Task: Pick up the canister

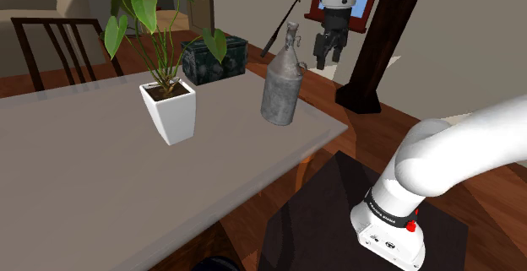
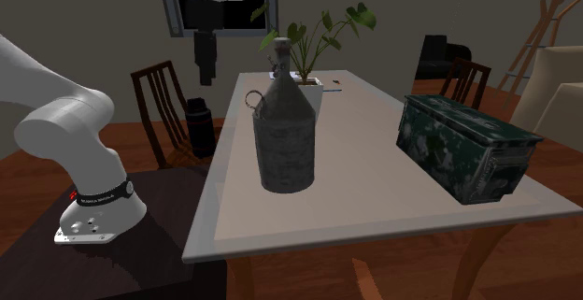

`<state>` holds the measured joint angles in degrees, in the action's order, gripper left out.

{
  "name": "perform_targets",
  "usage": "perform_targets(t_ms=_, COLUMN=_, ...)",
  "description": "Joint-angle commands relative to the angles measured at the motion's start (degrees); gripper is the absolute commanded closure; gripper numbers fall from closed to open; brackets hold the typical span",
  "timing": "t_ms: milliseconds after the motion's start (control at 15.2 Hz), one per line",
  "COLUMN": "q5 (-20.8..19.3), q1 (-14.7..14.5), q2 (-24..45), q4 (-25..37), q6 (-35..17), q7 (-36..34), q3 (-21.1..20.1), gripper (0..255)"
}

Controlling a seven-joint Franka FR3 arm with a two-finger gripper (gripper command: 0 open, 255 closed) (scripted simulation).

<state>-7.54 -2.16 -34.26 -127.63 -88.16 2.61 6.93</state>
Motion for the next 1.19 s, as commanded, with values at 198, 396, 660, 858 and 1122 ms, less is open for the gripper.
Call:
perform_targets(t_ms=198, q5=1.2, q1=-1.9, q2=8.1, q4=10.4, q6=-1.2, q7=9.0, q3=3.6, gripper=0)
perform_targets(t_ms=396, q5=2.9, q1=-2.9, q2=13.4, q4=17.4, q6=-1.3, q7=14.4, q3=5.7, gripper=0)
perform_targets(t_ms=660, q5=6.1, q1=-4.0, q2=21.0, q4=28.0, q6=-0.2, q7=21.8, q3=8.3, gripper=0)
perform_targets(t_ms=858, q5=6.4, q1=-4.0, q2=21.4, q4=27.2, q6=-1.6, q7=22.6, q3=8.4, gripper=0)
perform_targets(t_ms=1122, q5=6.2, q1=-3.9, q2=20.5, q4=23.2, q6=-4.7, q7=22.5, q3=8.4, gripper=0)
